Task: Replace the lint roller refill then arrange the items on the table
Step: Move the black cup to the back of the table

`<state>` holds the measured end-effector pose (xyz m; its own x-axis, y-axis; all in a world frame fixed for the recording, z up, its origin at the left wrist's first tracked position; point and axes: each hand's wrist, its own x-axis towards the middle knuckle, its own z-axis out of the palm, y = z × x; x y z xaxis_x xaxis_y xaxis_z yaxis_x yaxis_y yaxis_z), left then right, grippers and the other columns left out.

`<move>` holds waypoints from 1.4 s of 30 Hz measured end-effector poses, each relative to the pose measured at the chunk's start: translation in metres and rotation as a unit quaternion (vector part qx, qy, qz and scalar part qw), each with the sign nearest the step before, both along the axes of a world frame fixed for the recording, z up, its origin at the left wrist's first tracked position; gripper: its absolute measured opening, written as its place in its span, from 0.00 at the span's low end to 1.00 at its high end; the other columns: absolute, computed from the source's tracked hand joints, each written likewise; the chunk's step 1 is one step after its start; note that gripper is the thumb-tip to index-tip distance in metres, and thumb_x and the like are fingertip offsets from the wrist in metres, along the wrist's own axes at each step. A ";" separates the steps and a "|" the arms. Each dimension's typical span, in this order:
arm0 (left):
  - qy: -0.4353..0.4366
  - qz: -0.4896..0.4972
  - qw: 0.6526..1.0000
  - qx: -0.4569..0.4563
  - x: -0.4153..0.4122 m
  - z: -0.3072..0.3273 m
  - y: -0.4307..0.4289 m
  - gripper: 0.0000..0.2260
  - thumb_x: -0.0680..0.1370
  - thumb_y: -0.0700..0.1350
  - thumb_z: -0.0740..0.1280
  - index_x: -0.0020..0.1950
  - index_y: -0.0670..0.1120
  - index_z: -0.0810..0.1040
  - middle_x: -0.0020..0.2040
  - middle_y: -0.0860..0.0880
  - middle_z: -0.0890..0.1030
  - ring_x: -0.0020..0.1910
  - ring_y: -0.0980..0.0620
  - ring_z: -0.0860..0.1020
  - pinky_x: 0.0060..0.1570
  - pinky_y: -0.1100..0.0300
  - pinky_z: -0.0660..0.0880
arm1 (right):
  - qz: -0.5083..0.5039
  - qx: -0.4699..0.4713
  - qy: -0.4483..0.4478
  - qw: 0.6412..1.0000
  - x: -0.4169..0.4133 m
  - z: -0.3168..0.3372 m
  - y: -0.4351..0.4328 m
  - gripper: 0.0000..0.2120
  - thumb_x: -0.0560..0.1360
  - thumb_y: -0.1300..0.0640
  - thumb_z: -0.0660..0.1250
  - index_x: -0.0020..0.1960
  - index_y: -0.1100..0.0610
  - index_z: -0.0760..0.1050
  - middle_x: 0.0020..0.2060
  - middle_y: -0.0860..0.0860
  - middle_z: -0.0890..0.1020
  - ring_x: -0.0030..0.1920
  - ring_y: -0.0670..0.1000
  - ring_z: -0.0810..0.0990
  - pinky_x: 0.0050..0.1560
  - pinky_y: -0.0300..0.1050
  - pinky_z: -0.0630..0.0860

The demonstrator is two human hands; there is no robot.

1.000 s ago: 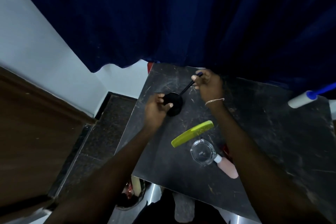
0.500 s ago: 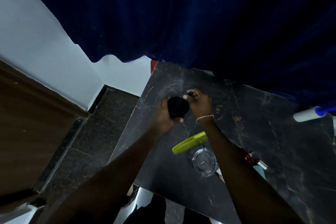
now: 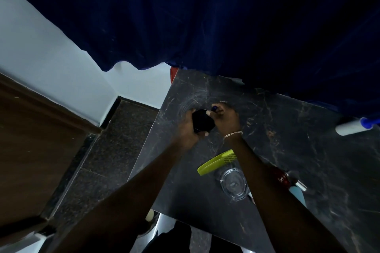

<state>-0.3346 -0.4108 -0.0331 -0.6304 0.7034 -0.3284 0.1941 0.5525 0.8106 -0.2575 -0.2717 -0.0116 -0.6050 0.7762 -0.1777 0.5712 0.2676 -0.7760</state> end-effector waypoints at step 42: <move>0.045 0.003 0.997 0.069 -0.156 -0.046 0.073 0.41 0.74 0.39 0.73 0.81 0.57 0.57 0.75 0.51 0.74 0.67 0.59 0.69 0.67 0.60 0.65 | 0.142 -0.075 -0.016 0.987 -0.129 -0.051 0.072 0.33 0.68 0.63 0.75 0.70 0.54 0.67 0.61 0.56 0.80 0.61 0.57 0.80 0.65 0.59 0.76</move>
